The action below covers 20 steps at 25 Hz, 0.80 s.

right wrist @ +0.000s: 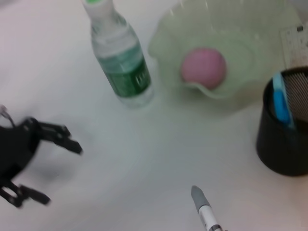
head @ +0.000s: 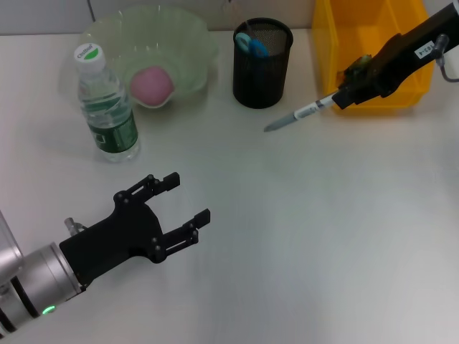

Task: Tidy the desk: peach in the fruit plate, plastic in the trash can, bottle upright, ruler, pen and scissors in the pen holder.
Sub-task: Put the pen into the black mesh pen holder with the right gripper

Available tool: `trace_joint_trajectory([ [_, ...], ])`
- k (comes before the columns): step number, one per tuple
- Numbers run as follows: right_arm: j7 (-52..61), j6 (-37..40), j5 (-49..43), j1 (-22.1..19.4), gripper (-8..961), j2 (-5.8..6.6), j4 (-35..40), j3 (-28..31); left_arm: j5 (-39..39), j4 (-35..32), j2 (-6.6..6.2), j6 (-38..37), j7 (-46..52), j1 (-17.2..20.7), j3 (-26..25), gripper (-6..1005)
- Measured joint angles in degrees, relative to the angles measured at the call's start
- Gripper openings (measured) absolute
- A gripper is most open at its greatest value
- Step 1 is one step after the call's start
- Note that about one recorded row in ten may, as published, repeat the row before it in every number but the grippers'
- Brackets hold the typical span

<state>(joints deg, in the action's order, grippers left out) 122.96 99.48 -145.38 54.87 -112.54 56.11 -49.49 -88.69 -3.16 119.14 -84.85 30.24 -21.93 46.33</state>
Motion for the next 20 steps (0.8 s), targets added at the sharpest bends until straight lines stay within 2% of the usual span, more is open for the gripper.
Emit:
trace_joint_trajectory([
  [4,2.98,-0.17,-5.26,3.13,208,-0.57,1.39,-3.39,0.19,2.80,0.02,0.06,-4.00,-0.03,-2.37,791],
  [9,5.36,-0.24,-7.59,4.86,209,-0.76,3.78,-5.32,0.21,4.06,0.03,0.41,-6.07,-0.07,-3.48,791],
  [16,6.80,0.69,-9.29,5.68,210,-0.78,6.97,-5.19,0.19,4.77,0.04,1.37,-6.10,-0.30,-3.52,791],
  [20,8.39,2.90,-9.96,5.08,210,-0.72,12.72,-5.35,0.19,5.12,0.04,1.52,-6.11,-0.38,-3.53,791],
])
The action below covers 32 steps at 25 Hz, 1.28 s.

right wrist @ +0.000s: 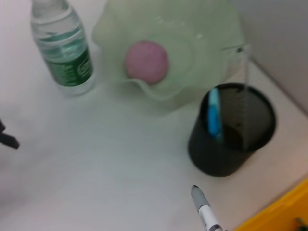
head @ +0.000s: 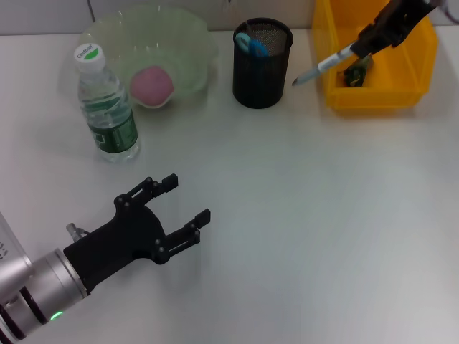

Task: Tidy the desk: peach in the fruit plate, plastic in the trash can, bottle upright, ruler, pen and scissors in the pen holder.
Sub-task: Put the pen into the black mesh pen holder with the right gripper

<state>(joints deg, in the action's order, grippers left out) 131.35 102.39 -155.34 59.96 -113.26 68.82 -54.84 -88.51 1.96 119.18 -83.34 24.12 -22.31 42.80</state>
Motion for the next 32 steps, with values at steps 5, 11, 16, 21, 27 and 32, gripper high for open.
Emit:
trace_joint_trajectory([
  [5,1.95,2.42,-0.66,-0.44,211,0.11,5.84,0.04,0.00,0.20,0.00,0.07,-0.03,-0.15,0.00,790],
  [11,3.86,2.42,-2.58,-0.25,212,0.02,9.38,0.16,0.00,0.26,0.00,0.19,-0.05,-0.36,0.00,790],
  [16,4.43,-1.92,-2.92,-0.02,213,-0.53,7.76,-0.35,0.00,0.48,0.00,0.64,-0.05,-0.80,0.00,790],
  [21,4.44,-8.20,-3.13,0.34,213,-2.01,3.15,-2.65,0.00,0.99,0.00,1.11,-0.05,-1.36,0.00,790],
  [27,4.53,-13.98,-3.30,0.98,214,-3.19,-2.20,-5.01,0.00,0.98,-0.01,1.55,-0.01,-1.78,0.00,790],
  [32,4.95,-20.35,-3.84,1.71,215,-3.71,-7.83,-5.41,0.01,0.95,-0.01,1.55,0.03,-1.80,0.01,789],
])
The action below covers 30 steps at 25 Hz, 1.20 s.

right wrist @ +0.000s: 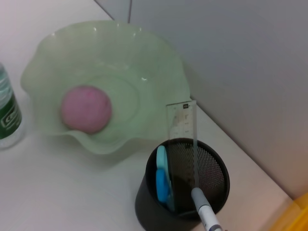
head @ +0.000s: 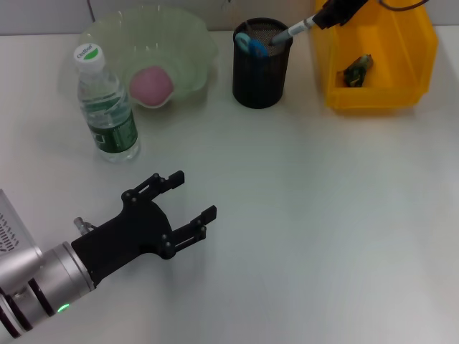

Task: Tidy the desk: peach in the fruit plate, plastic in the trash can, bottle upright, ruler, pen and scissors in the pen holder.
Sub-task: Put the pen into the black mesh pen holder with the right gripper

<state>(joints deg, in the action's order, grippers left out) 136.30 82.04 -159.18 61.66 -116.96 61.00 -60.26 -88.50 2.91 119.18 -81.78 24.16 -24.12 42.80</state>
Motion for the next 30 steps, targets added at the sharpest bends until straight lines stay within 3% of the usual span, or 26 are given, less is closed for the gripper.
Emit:
trace_joint_trajectory([
  [8,1.47,-6.33,-0.40,1.79,216,-0.45,-7.73,-0.02,-0.02,-0.02,0.00,0.10,0.01,0.02,0.00,789],
  [14,2.42,-8.88,-0.70,1.79,217,-0.96,-9.02,-0.03,-0.17,-0.02,0.00,0.15,0.01,0.04,0.00,789],
  [19,2.40,-9.48,-0.71,1.29,455,-1.48,-8.62,-0.04,-0.18,-0.02,0.00,0.18,0.01,0.09,0.00,789],
  [21,2.35,-9.88,-0.70,0.80,492,-1.78,-7.92,-0.04,-0.18,-0.02,0.00,0.25,0.01,0.14,0.00,788],
  [26,0.54,-12.03,5.35,-4.42,584,-2.34,-1.30,-0.18,-0.07,-0.09,0.00,0.39,0.07,0.30,0.00,788],
  [27,-1.90,-14.10,11.91,-8.18,602,-2.37,1.50,-0.39,-0.06,-0.19,0.00,0.42,0.23,0.30,0.00,788],
  [28,-1.90,-14.10,11.91,-8.18,621,-2.37,1.50,-0.39,-0.05,-0.28,0.00,0.44,0.42,0.30,0.00,788],
  [30,-5.79,-16.51,20.77,-12.32,658,-2.21,3.31,-0.45,-0.04,-0.38,-0.03,0.47,0.58,0.28,0.00,788],
])
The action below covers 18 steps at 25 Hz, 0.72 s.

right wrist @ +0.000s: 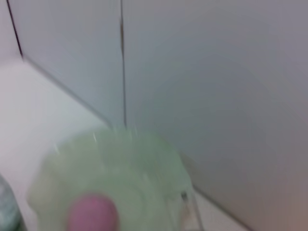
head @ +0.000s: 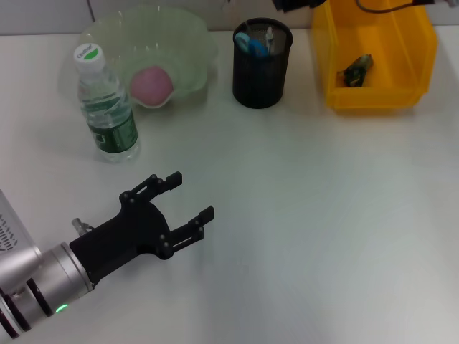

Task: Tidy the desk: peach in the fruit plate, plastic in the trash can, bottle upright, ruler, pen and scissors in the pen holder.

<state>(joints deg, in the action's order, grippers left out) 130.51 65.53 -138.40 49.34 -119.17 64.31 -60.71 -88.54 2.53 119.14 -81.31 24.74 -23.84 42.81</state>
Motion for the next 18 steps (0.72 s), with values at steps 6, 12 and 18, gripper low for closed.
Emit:
trace_joint_trajectory([
  [6,-10.96,-1.49,22.44,-10.73,688,0.04,0.63,0.26,0.04,-0.24,-0.20,0.02,0.09,0.02,-1.00,788],
  [12,-25.79,5.30,47.82,-22.05,785,-0.09,-1.80,-0.21,0.04,-0.34,-0.32,-0.12,0.19,0.21,-1.49,788],
  [18,-38.63,19.73,53.75,-25.97,823,0.00,-12.42,0.46,-0.69,-3.01,-0.44,-0.73,4.99,0.24,-0.24,787],
])
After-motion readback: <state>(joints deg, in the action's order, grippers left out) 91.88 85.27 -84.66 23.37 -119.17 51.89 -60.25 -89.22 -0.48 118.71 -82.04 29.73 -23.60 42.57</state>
